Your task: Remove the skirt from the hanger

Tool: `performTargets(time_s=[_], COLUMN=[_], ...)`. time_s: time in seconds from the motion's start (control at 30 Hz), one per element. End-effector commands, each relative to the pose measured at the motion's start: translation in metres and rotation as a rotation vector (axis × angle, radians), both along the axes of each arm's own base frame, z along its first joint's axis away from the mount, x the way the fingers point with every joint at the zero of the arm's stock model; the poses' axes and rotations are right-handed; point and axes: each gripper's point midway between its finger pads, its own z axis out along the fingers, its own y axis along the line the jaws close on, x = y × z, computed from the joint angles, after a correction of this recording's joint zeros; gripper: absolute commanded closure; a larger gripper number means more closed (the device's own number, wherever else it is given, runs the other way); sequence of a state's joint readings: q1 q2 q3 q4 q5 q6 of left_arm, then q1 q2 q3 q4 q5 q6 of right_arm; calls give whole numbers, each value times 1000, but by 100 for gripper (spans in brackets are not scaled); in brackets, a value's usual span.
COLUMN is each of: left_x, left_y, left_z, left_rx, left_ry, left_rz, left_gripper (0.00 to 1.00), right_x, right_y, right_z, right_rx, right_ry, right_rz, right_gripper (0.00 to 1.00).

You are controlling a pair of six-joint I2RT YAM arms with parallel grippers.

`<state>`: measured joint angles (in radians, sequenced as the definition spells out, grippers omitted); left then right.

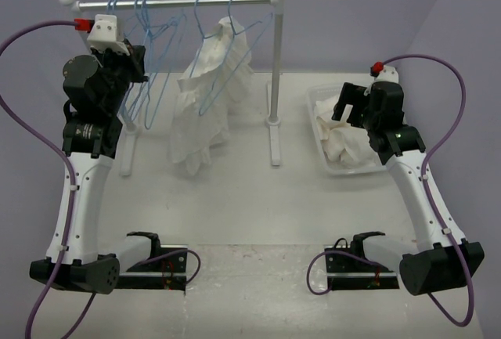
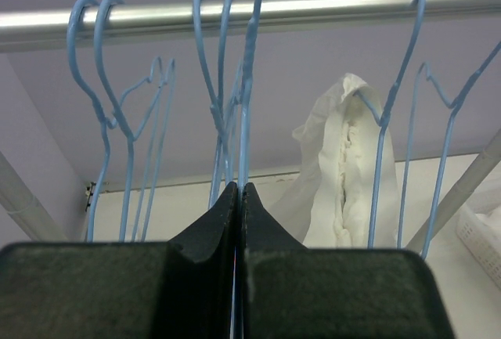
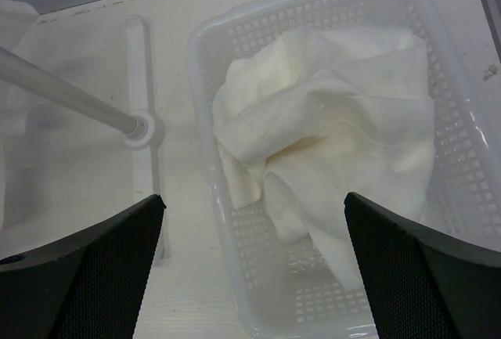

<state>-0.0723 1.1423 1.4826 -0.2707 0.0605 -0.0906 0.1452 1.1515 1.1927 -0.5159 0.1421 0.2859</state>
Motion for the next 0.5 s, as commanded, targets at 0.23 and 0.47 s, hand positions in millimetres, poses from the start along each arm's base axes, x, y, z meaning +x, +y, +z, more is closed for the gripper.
performTargets(time_s=[0.23,0.47], left_x=[-3,22], left_y=[-33,-37], left_z=[16,-11], left_rx=[-27,-66], left_ry=[-65,12], left_rz=[-163,-125], left_gripper=[100,100], right_x=[0,0], right_y=[-2,-4], right_z=[11,8], right_rx=[-17,-23], right_ry=[-36,-25], right_rz=[-5,-13], right_gripper=[1,1])
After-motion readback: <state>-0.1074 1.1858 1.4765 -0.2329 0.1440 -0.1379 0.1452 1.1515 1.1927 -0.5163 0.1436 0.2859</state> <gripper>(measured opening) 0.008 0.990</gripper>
